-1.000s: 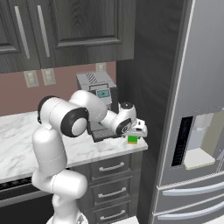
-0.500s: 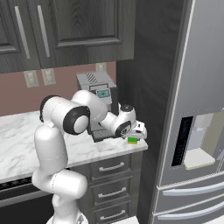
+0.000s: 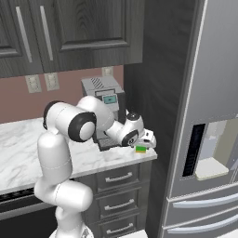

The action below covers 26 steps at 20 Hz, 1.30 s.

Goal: Place the sponge inside the microwave to prepare for sanitizing.

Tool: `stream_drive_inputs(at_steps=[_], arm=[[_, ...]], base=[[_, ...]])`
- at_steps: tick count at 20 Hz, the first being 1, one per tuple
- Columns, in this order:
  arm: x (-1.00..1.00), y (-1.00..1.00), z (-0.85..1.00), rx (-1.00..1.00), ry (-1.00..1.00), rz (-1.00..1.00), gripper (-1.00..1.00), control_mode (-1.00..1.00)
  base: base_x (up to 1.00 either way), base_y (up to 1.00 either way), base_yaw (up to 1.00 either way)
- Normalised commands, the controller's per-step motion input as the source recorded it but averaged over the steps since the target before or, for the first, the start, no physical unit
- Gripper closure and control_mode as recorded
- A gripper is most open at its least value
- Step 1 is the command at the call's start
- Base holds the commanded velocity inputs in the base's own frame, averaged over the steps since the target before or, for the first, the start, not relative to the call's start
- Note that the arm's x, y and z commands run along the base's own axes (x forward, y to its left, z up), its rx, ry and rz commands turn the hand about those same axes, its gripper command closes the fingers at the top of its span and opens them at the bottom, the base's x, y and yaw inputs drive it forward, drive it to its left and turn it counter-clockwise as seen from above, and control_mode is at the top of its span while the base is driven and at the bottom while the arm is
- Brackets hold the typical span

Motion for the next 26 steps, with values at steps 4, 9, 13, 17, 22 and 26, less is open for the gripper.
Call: stream_drive_inputs(at_steps=[4,9,13,17,22,26], arm=[[0.1,-0.41,-0.11,0.0,0.0,0.0,-1.0,-1.0],[0.02,-0.35,-0.22,0.0,0.01,0.0,-1.0,-1.0],[0.0,-0.31,-0.34,0.02,0.02,0.0,-1.0,-1.0],[0.0,0.0,-0.22,0.05,0.02,0.0,1.0,-1.0],[0.0,0.0,-0.16,0.03,0.01,0.0,1.0,-1.0],[0.0,0.0,-0.01,0.0,0.0,0.0,1.0,-1.0]], base=[[0.0,0.0,0.0],[0.0,0.0,0.0],[0.0,0.0,0.0],[0.0,0.0,0.0],[0.0,0.0,0.0],[0.0,0.0,0.0]])
